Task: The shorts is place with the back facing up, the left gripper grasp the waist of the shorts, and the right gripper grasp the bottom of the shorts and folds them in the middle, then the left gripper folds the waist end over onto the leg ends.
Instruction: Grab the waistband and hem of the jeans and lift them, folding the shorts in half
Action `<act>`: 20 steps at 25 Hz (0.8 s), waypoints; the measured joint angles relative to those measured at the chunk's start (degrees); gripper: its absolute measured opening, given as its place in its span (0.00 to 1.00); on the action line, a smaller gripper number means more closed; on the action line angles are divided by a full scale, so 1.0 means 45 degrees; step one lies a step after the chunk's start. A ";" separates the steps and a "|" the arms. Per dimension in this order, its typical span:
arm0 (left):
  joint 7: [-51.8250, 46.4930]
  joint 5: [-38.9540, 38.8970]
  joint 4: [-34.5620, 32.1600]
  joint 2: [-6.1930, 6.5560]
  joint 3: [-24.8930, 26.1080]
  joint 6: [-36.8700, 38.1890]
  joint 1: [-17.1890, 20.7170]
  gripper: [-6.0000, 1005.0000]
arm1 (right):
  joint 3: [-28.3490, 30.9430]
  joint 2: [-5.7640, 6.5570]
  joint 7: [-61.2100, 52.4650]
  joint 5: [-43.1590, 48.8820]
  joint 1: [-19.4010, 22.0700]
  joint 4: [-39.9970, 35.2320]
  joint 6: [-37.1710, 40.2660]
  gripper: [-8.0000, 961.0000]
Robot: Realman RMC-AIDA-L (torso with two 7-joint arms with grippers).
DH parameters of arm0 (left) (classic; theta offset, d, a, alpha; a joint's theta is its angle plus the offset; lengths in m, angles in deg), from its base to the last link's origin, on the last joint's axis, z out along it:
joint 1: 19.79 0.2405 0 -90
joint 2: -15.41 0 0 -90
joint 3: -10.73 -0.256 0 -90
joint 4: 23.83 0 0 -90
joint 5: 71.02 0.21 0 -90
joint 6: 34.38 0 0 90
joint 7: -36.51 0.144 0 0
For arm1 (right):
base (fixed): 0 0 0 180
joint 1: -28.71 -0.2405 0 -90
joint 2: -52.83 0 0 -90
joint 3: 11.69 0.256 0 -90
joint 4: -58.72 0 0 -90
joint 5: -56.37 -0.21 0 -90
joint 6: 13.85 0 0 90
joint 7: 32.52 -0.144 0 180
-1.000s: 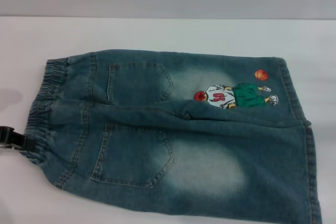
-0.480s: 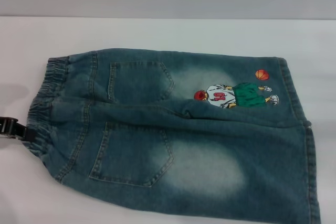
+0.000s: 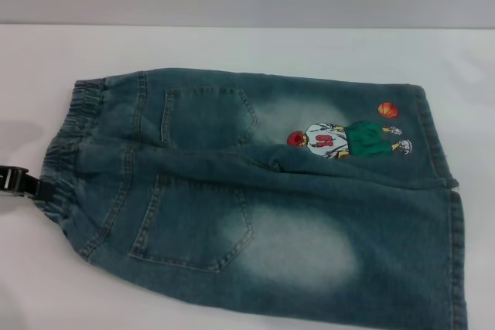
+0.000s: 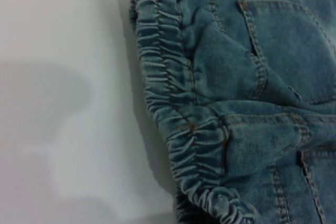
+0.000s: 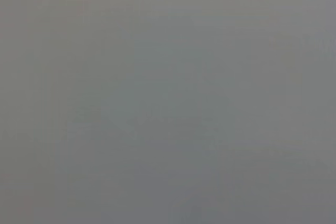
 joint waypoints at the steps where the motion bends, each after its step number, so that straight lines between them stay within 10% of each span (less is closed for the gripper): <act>1: 0.0000 -0.0010 0.0000 -0.0014 0.0000 -0.0086 0.0000 0.07 | 0.0333 0.0166 -0.0856 0.0928 -0.0182 -0.0319 0.0634 0.76; 10: -0.0044 -0.0036 -0.0014 -0.0083 0.0015 -0.0209 -0.0021 0.07 | 0.2645 0.1464 -0.4096 0.8316 -0.2423 -0.0998 0.6476 0.76; 20: -0.0115 -0.0062 -0.0015 -0.0088 0.0020 -0.0206 -0.0101 0.07 | 0.2563 0.1606 -0.2467 1.3937 -0.2936 -0.1460 0.9011 0.76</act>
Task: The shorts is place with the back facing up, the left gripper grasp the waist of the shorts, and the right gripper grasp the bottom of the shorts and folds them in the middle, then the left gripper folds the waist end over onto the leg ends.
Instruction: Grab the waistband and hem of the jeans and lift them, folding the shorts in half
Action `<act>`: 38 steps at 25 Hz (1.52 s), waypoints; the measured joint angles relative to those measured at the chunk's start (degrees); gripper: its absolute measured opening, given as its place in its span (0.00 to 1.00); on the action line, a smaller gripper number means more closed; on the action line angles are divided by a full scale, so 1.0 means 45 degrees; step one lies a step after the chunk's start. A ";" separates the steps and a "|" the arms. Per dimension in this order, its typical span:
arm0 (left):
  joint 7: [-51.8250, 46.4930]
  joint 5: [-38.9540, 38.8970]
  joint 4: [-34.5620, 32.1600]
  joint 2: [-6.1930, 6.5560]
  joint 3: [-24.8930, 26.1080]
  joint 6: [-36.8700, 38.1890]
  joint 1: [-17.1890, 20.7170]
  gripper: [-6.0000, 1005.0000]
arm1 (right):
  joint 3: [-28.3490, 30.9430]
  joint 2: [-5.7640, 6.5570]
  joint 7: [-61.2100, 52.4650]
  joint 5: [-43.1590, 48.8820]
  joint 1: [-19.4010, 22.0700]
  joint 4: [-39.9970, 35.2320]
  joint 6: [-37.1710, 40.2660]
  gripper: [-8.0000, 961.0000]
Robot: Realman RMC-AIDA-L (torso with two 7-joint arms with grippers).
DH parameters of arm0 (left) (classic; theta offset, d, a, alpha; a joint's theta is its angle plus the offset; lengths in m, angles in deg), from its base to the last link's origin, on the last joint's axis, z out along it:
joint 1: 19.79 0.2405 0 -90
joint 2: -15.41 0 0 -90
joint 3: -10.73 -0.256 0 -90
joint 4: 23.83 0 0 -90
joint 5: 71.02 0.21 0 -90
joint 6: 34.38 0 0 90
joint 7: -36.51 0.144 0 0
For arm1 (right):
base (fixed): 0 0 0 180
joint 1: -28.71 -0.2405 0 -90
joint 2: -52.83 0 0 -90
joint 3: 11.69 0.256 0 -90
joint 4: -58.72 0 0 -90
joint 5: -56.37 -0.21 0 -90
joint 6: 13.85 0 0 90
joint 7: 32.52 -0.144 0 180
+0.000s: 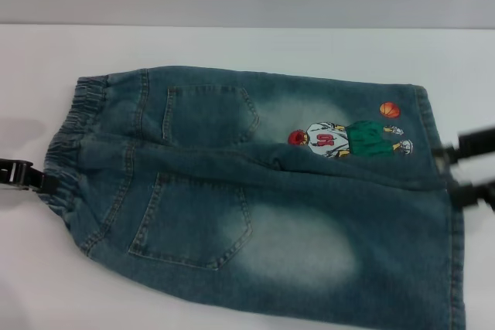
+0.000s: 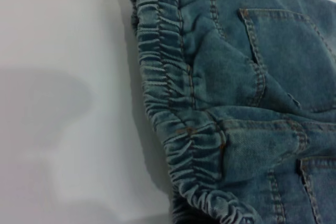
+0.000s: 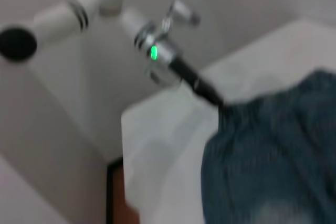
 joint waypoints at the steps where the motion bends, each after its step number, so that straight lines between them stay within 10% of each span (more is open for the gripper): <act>1: -0.0001 0.0000 0.0016 0.0000 0.0000 0.0002 -0.0015 0.07 | -0.0016 -0.0002 0.0090 0.0338 0.0044 -0.0022 0.0095 0.76; 16: -0.0030 0.0004 0.0114 0.0005 0.0490 -0.0110 -0.0222 0.07 | -0.0049 -0.0096 0.0392 0.4498 0.0385 0.0034 0.0346 0.76; 38: -0.0146 0.0005 0.0134 -0.0165 0.0487 -0.0020 -0.0251 0.06 | -0.2235 -0.0713 -0.0245 0.5462 0.0785 0.0286 -0.0328 0.76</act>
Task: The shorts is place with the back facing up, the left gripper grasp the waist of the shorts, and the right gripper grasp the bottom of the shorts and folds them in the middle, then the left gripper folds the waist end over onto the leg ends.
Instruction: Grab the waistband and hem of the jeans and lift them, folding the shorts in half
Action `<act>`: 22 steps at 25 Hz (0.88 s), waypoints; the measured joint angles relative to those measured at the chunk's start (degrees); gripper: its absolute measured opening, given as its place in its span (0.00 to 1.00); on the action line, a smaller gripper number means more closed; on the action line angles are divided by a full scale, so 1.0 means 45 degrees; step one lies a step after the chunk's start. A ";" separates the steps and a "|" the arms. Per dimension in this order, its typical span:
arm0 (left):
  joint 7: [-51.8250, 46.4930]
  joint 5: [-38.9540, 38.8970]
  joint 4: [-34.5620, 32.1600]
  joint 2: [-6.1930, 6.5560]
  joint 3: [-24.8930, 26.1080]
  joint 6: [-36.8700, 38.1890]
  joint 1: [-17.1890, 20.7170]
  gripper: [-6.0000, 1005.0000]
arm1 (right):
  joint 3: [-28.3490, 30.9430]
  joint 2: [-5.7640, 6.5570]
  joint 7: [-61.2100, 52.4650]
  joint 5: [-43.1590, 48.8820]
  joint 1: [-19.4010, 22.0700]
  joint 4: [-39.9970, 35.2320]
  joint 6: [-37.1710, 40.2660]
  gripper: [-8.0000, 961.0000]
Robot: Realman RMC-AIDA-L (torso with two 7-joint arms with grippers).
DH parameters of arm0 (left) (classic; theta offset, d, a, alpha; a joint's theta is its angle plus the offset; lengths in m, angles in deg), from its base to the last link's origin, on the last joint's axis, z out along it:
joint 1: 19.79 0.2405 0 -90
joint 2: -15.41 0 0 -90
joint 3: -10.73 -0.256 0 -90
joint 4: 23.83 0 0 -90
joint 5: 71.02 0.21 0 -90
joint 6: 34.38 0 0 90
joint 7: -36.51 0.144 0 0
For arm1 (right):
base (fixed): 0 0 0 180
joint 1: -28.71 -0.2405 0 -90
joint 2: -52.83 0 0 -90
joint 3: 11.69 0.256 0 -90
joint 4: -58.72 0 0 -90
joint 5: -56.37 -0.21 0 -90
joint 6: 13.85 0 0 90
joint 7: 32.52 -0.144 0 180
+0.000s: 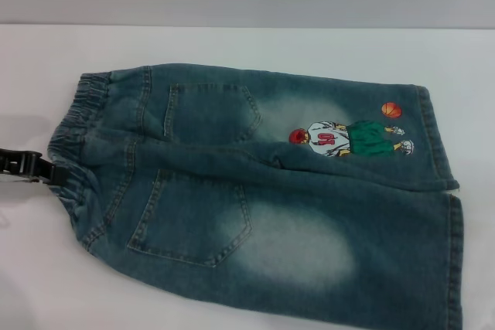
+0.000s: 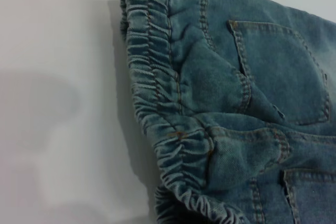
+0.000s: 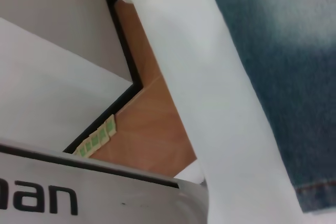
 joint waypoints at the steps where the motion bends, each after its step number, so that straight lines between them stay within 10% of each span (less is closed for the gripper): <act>1: -0.0001 0.0000 0.0000 -0.0006 0.0000 0.0001 0.0000 0.06 | -0.0052 -0.0025 -0.0050 0.0007 0.0033 0.0025 -0.0110 0.76; 22: 0.0050 0.0000 -0.0002 -0.0077 0.0000 0.0076 0.0119 0.07 | -0.0180 -0.0784 -0.0404 0.0509 0.0141 0.0077 -0.1578 0.76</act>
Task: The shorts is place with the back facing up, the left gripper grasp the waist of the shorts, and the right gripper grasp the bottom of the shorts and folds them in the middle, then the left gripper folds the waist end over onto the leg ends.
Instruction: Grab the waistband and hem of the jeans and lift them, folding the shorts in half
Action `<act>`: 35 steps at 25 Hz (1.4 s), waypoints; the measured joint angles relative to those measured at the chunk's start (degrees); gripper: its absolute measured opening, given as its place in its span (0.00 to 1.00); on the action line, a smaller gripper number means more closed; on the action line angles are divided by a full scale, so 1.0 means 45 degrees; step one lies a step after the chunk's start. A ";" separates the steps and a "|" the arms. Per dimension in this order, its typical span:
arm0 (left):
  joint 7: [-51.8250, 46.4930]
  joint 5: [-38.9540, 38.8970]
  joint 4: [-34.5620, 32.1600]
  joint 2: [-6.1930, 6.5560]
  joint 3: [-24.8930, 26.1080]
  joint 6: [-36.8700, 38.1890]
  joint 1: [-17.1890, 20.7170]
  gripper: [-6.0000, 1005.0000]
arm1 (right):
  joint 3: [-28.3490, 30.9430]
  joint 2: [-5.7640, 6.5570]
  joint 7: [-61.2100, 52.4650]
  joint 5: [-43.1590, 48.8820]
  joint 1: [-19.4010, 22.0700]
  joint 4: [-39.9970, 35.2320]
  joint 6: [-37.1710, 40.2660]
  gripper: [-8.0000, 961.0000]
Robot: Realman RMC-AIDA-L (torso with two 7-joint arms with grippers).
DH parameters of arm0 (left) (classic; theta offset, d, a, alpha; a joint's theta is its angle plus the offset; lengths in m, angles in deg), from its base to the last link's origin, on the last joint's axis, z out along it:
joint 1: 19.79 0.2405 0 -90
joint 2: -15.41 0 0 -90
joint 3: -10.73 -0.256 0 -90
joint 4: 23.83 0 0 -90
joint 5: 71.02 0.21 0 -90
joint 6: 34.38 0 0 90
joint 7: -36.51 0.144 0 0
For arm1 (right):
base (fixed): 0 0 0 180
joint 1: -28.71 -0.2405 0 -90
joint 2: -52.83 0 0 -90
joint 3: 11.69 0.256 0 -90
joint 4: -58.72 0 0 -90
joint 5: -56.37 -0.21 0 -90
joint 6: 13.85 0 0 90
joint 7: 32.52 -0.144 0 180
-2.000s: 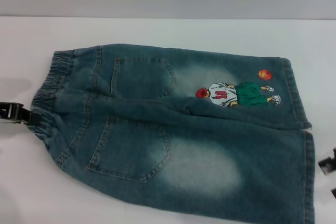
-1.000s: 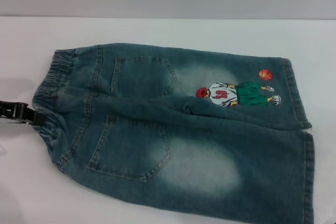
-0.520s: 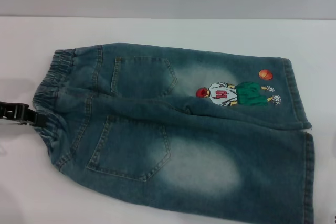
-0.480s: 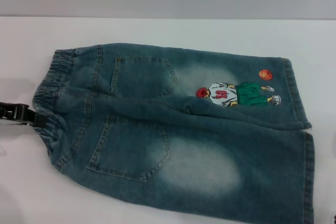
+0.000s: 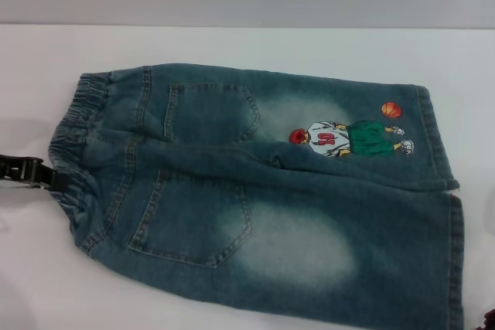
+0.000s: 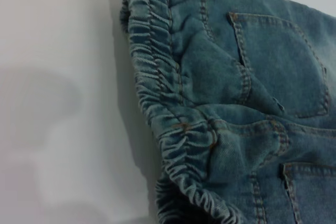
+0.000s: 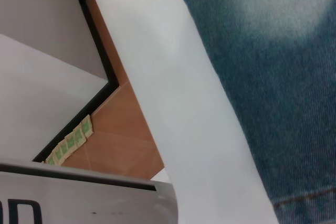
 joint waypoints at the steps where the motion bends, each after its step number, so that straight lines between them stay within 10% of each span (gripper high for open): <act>1: 0.0010 0.0000 0.0000 -0.0009 0.0000 0.0002 0.0000 0.07 | 0.0001 -0.0016 -0.0002 0.0000 -0.0006 -0.0001 -0.0025 0.76; 35: 0.0068 0.0002 0.0000 -0.0079 0.0004 -0.0072 -0.0046 0.07 | 0.0162 -0.0447 -0.0102 -0.0166 -0.0603 -0.0794 -0.0064 0.76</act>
